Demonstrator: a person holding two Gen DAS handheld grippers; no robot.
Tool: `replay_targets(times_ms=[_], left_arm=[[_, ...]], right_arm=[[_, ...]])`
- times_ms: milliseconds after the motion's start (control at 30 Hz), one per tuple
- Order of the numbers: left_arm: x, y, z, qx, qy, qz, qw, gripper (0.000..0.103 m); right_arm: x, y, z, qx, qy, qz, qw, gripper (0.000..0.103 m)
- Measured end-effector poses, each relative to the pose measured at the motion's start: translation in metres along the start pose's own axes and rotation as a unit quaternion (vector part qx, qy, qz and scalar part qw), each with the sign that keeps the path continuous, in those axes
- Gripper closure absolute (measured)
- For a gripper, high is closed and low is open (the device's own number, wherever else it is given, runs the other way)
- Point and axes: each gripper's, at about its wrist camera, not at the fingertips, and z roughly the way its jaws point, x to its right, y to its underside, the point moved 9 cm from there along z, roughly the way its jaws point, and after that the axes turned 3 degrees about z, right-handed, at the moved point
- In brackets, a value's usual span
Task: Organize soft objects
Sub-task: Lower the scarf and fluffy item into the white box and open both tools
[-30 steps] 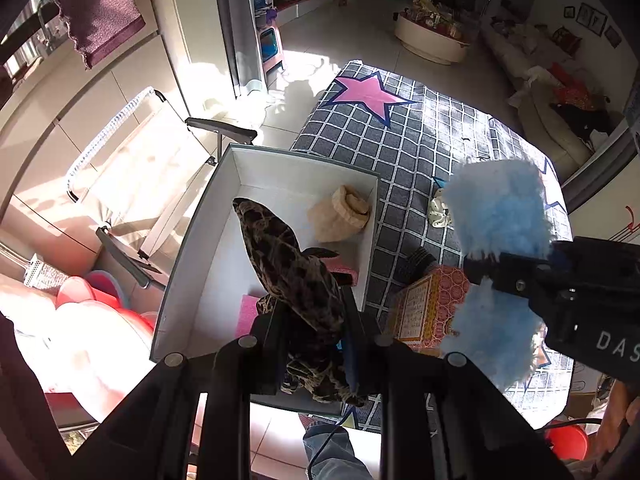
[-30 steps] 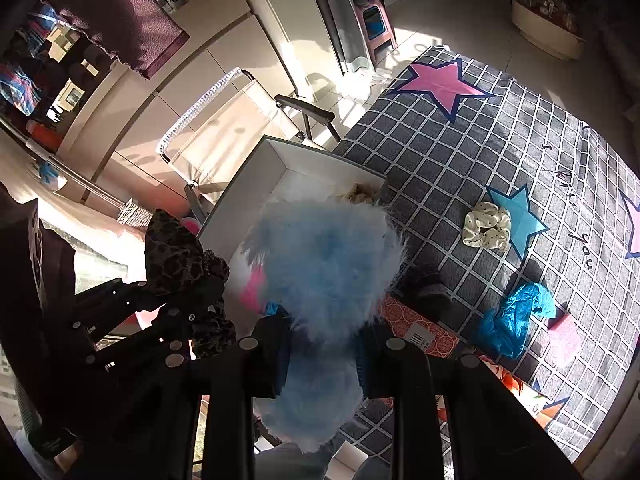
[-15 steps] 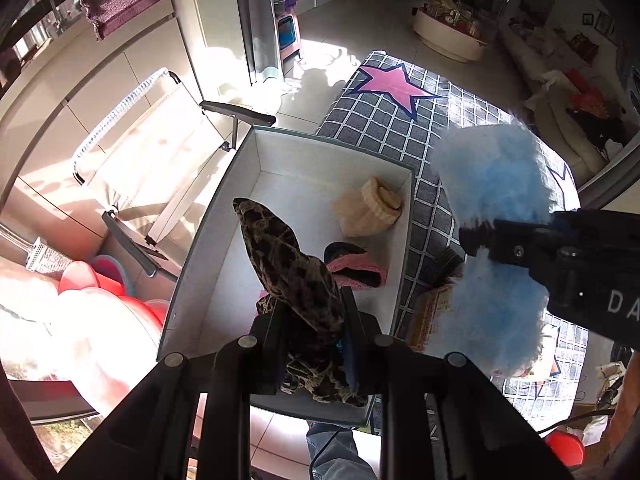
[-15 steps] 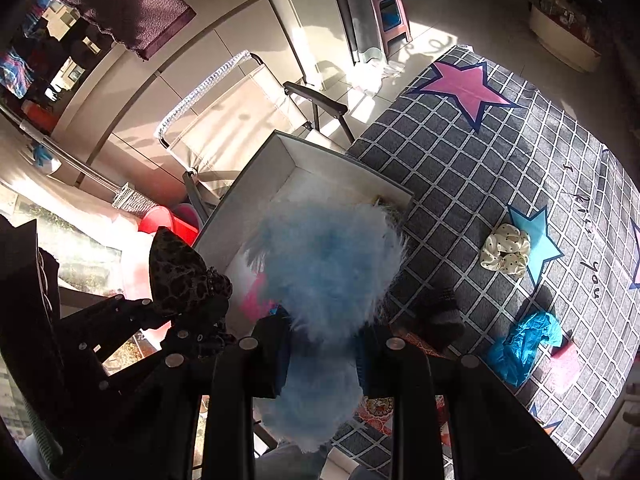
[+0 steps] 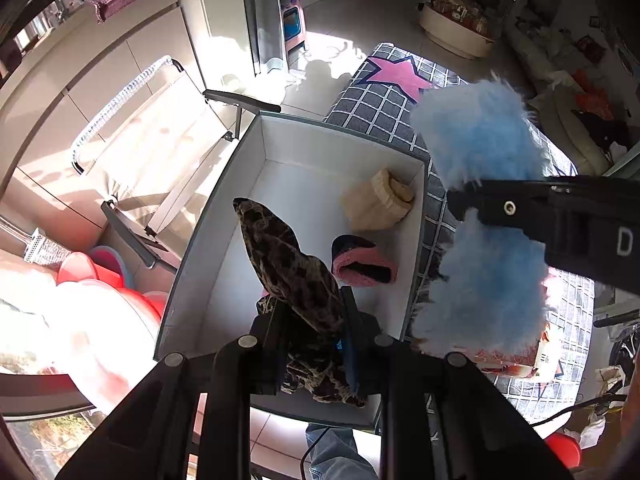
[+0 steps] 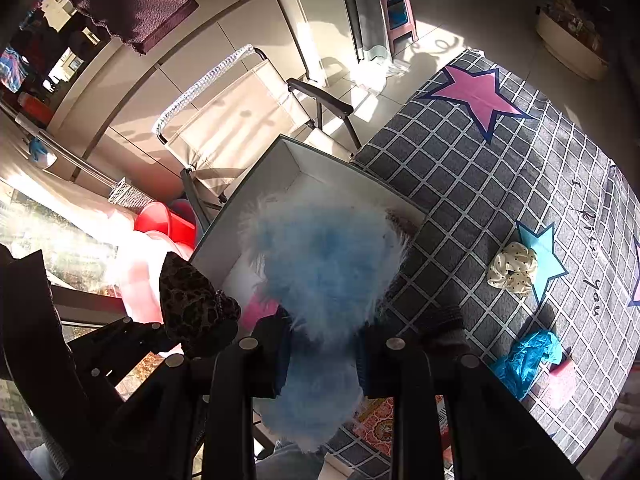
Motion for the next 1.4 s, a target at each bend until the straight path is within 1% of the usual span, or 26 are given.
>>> replay_targets(times_ms=[500, 1167, 1400], left_arm=[[-0.004, 0.0, 0.002, 0.0, -0.003, -0.003, 1.0, 0.079], [-0.01, 0.001, 0.009, -0.01, -0.009, -0.012, 0.9998, 0.079], [-0.013, 0.0, 0.009, -0.008, -0.013, -0.016, 0.9998, 0.079]], right_arm=[[-0.006, -0.003, 0.008, -0.009, 0.0, -0.006, 1.0, 0.075], [-0.012, -0.008, 0.019, -0.022, -0.005, -0.018, 1.0, 0.075], [-0.01, -0.012, 0.022, -0.025, -0.007, -0.011, 1.0, 0.075]])
